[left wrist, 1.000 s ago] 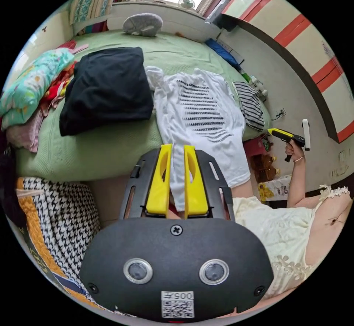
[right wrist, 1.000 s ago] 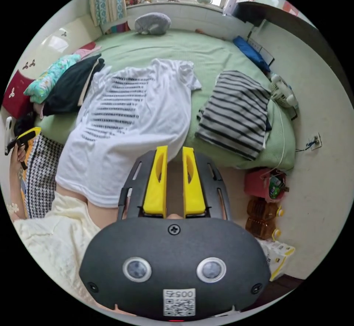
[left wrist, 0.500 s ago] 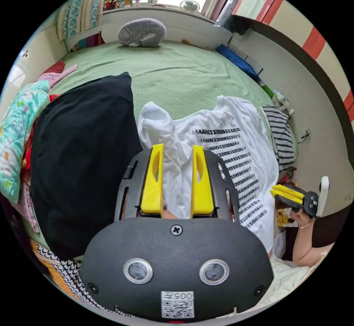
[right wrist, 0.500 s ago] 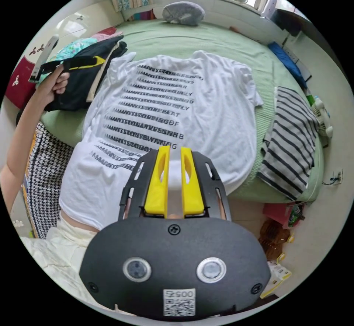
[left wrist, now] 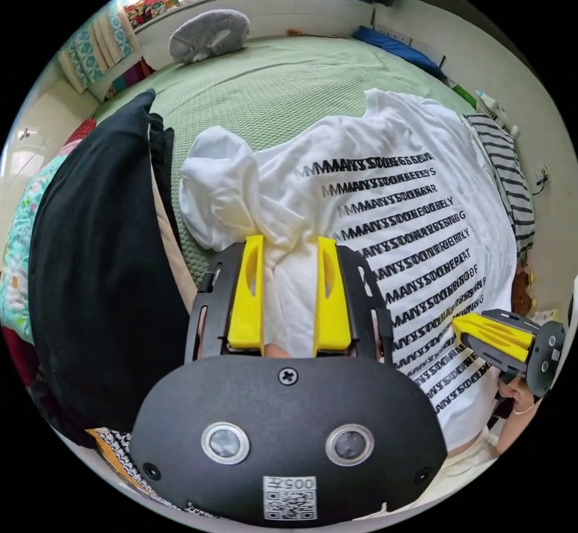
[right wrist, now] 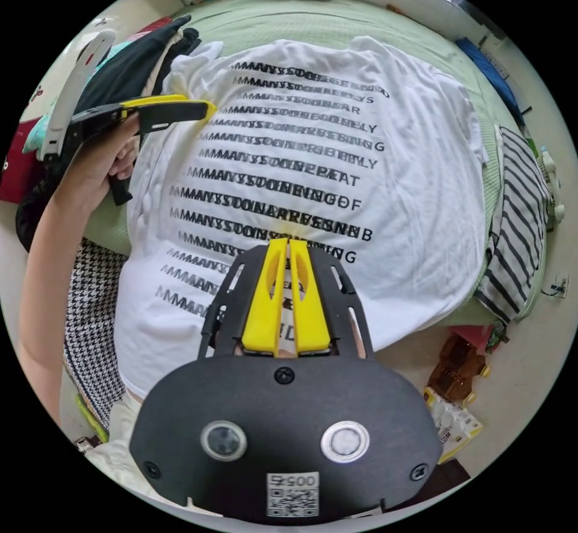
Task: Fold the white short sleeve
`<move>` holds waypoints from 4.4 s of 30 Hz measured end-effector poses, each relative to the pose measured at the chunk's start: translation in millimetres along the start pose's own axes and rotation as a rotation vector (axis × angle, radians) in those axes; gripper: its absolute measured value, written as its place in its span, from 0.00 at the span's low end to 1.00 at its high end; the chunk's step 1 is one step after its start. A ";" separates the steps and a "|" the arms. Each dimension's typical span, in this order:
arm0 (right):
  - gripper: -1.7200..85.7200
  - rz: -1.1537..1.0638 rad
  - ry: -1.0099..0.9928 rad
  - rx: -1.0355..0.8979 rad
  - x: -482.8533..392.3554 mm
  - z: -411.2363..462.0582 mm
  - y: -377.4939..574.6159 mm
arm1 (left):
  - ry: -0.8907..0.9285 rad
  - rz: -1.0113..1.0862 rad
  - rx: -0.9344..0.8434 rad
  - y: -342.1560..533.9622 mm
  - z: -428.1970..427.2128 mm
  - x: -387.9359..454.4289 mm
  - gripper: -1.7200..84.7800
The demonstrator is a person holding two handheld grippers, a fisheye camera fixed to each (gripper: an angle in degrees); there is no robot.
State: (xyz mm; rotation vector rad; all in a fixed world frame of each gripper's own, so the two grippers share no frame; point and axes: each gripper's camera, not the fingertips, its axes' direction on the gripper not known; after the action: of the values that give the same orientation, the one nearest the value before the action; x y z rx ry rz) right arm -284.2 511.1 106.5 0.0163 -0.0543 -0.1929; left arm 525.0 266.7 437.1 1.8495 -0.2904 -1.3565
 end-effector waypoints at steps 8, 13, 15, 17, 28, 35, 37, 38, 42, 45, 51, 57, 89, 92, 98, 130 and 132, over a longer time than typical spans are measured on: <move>0.01 -0.040 -0.003 -0.002 -10.3 18.0 -19.7 | -0.040 0.016 -0.014 -8.1 12.8 11.3 0.17; 0.01 -0.145 0.138 0.009 -40.8 30.7 -27.9 | -0.035 -0.024 -0.009 -14.5 1.2 11.4 0.11; 0.01 -0.184 0.213 0.012 -54.9 36.5 -29.7 | -0.054 -0.004 0.033 -15.7 -4.5 14.9 0.11; 0.01 -0.224 0.296 0.012 -69.9 43.5 -31.0 | -0.081 0.008 0.022 -19.7 -0.8 16.5 0.12; 0.01 -0.244 0.314 0.019 -86.5 64.3 -47.5 | 0.068 -0.149 0.028 -11.4 7.8 -33.0 0.06; 0.01 -0.247 0.315 0.018 -91.9 73.3 -55.3 | 0.101 -0.228 0.247 20.8 -77.2 -81.0 0.04; 0.01 -0.250 0.329 0.018 -95.3 76.8 -57.5 | 0.069 -0.325 0.307 46.2 -102.7 -109.9 0.04; 0.01 -0.251 0.332 0.018 -95.9 77.5 -57.9 | 0.062 -0.355 0.322 54.2 -107.6 -117.9 0.03; 0.01 -0.251 0.334 0.018 -98.2 81.9 -61.6 | 0.144 -0.531 0.326 106.1 -110.2 -161.0 0.03; 0.01 -0.252 0.333 0.015 -99.0 84.7 -64.3 | 0.199 -0.580 0.286 132.0 -98.0 -166.4 0.02; 0.01 -0.263 0.353 0.015 -102.6 90.3 -67.6 | 0.158 -0.605 0.338 141.5 -112.2 -149.1 0.03; 0.01 -0.272 0.368 0.014 -103.8 94.7 -70.2 | -0.033 -0.314 0.412 58.9 -142.2 -85.9 0.08; 0.01 -0.235 0.262 0.016 -67.8 93.2 -75.2 | -0.310 -0.151 0.082 -135.1 -71.8 -26.2 0.02; 0.01 -0.232 0.259 0.015 -64.9 92.5 -75.1 | -0.276 -0.150 0.085 -128.0 -79.9 -43.0 0.02; 0.01 -0.239 0.270 0.018 -61.4 91.4 -73.7 | -0.298 -0.277 0.112 -110.2 -103.1 -89.1 0.02; 0.01 -0.223 0.235 0.018 -23.6 76.1 -75.8 | -0.098 -0.523 0.186 -44.4 -158.0 -318.2 0.11; 0.01 -0.215 0.218 0.018 -18.9 74.3 -76.5 | -0.117 -0.537 0.188 -34.1 -159.9 -326.4 0.12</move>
State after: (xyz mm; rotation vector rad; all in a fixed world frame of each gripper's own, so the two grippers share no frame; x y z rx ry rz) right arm -321.5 438.9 178.1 0.0614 0.1635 -0.4044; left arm 527.0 559.7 654.9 2.0986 0.0296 -1.8546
